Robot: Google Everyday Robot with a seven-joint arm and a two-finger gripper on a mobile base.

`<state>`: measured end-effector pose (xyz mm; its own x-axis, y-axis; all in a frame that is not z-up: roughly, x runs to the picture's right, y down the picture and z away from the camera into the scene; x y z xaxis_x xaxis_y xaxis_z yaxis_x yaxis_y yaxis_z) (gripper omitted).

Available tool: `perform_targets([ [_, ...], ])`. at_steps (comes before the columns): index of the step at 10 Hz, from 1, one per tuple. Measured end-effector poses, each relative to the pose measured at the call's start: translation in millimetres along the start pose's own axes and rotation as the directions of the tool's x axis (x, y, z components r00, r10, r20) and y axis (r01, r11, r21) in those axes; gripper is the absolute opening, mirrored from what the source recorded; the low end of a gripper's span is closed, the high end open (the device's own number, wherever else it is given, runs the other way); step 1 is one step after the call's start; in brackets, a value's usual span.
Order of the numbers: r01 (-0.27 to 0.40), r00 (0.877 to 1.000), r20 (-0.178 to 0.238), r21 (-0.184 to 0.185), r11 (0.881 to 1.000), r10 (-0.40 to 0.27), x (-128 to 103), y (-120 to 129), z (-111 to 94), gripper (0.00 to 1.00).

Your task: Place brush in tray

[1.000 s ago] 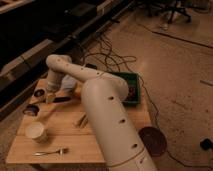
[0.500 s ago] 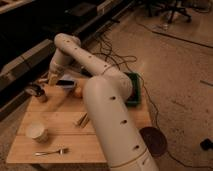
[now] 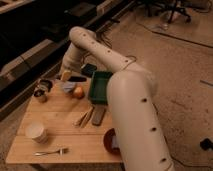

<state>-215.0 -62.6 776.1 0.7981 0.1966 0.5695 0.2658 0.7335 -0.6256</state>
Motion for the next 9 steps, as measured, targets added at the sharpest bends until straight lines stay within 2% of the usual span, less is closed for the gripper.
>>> perform_targets([
  [1,-0.008,1.0,-0.001,-0.002,1.0,0.008,5,5,-1,0.0],
  [4,-0.082,0.997,0.015,-0.014,0.997,0.082,50,36,8,0.0],
  [6,-0.153,0.988,0.031,0.004,0.988,0.153,87,50,2,0.0],
  [9,-0.2,0.98,0.022,0.036,0.979,0.2,105,52,-10,0.0],
])
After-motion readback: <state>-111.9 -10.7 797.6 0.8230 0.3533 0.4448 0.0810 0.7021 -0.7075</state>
